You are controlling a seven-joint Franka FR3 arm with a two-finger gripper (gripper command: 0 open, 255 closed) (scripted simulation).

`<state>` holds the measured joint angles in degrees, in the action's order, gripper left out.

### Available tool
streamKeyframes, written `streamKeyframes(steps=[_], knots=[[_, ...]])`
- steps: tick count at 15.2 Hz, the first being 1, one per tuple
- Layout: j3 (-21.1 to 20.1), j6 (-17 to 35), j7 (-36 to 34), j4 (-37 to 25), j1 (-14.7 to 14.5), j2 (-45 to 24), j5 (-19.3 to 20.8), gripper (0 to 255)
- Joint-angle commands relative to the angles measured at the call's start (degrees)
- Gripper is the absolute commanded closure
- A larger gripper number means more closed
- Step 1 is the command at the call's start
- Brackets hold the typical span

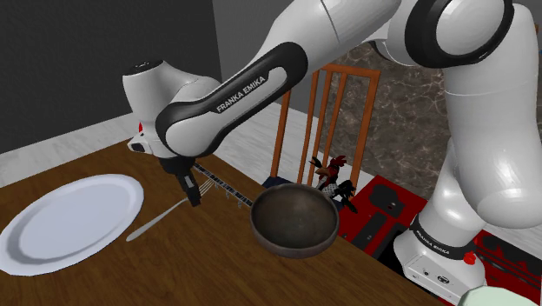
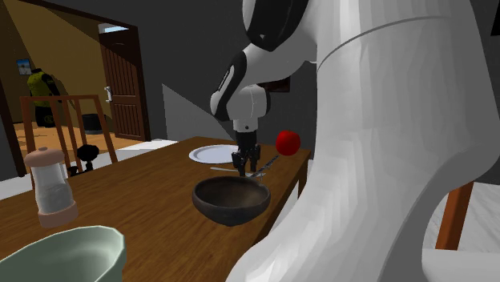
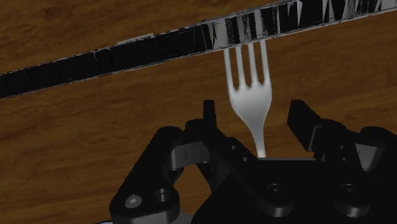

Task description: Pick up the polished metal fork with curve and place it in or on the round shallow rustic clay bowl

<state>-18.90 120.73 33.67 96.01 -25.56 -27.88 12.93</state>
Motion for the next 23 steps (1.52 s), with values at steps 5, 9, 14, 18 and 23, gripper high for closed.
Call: streamKeyframes(steps=[5,9,14,18,23], knots=[[0.00,-0.11,0.01,-0.14,-0.02,-0.04,0.00,255],[0.00,0.01,0.00,0.00,0.00,0.00,0.00,255],[-0.40,-3.05,0.57,-1.48,0.19,1.66,-0.76,255],[-0.66,-5.57,0.99,-2.93,0.29,2.82,-1.30,255],[-0.93,-8.85,1.47,-5.08,0.35,4.03,-1.89,255]])
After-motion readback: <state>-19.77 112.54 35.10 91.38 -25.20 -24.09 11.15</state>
